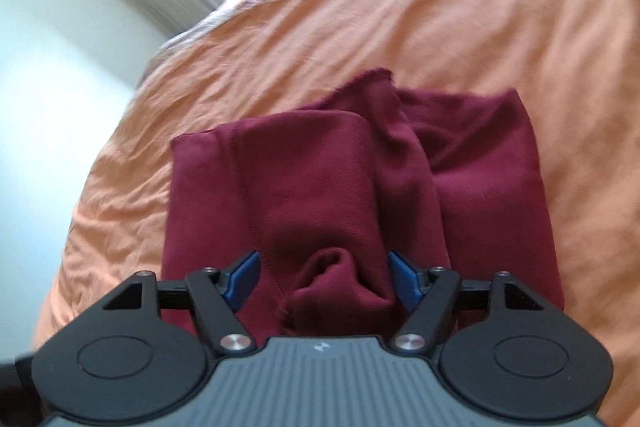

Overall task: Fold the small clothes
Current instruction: 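Close the right tool on the sweater's opposite side edge, then lift the side edge with the right tool and fold it across the sweater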

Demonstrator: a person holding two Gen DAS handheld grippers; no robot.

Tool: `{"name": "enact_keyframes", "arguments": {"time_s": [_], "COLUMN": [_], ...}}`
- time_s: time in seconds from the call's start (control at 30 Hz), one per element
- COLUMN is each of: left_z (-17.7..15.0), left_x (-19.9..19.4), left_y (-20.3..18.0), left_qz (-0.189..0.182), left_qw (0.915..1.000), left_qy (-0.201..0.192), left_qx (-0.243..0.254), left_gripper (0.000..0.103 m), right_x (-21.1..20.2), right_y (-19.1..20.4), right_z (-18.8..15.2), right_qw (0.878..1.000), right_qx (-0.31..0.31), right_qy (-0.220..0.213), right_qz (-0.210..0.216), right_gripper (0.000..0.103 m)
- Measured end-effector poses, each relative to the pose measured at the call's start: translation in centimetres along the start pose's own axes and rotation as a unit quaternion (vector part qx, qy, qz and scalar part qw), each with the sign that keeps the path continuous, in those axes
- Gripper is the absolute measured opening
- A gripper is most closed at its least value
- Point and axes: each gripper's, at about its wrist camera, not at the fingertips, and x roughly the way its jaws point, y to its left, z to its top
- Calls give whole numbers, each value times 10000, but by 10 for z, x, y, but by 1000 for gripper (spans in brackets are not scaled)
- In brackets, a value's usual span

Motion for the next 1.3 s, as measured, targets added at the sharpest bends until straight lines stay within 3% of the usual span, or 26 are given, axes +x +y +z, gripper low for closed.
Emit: {"name": "enact_keyframes", "arguments": {"time_s": [0.03, 0.13, 0.27, 0.43, 0.57, 0.73, 0.8, 0.87, 0.97, 1.03, 1.17, 1.3], "left_z": [0, 2, 5, 7, 8, 3, -3, -7, -10, -8, -6, -8], "left_x": [1, 3, -5, -14, -20, -15, -6, 1, 3, 2, 2, 0], "left_y": [-1, -2, -9, -16, -20, -30, -38, -44, -46, -43, -38, -35], "left_qz": [-7, 51, 178, 177, 48, -133, -99, 21, 85, 52, 53, -10], "left_qw": [10000, 9999, 9990, 9976, 9977, 9962, 9948, 9939, 9933, 9939, 9948, 9947], "left_qy": [19, 80, 16, -62, -30, 119, 253, 287, 276, 303, 356, 396], "left_qx": [22, 127, 420, 674, 677, 852, 982, 1069, 1123, 1060, 956, 947], "left_gripper": [101, 101, 101, 101, 101, 101, 101, 101, 101, 101, 101, 101], "right_x": [1, 1, -3, -35, -65, -55, -54, -59, -75, -87, -96, -89], "right_y": [-3, -5, -10, -11, -24, -40, -37, -38, -44, -50, -55, -52], "right_z": [0, -1, -2, 1, 3, 1, -1, -5, -18, -32, -57, -68], "right_qw": [9998, 9991, 9991, 9990, 9968, 9971, 9963, 9967, 9972, 9974, 9968, 9976], "right_qx": [191, 322, 333, 18, -151, -257, -389, -412, -361, -386, -660, -681], "right_qy": [-10, -47, -83, -336, -549, -365, -357, -392, -485, -499, -292, -47], "right_qz": [32, -270, -249, -289, -559, -615, -674, -579, -439, -344, -339, 79], "right_gripper": [72, 33, 20, 19, 18, 23, 36, 62, 73, 74, 54, 45]}}
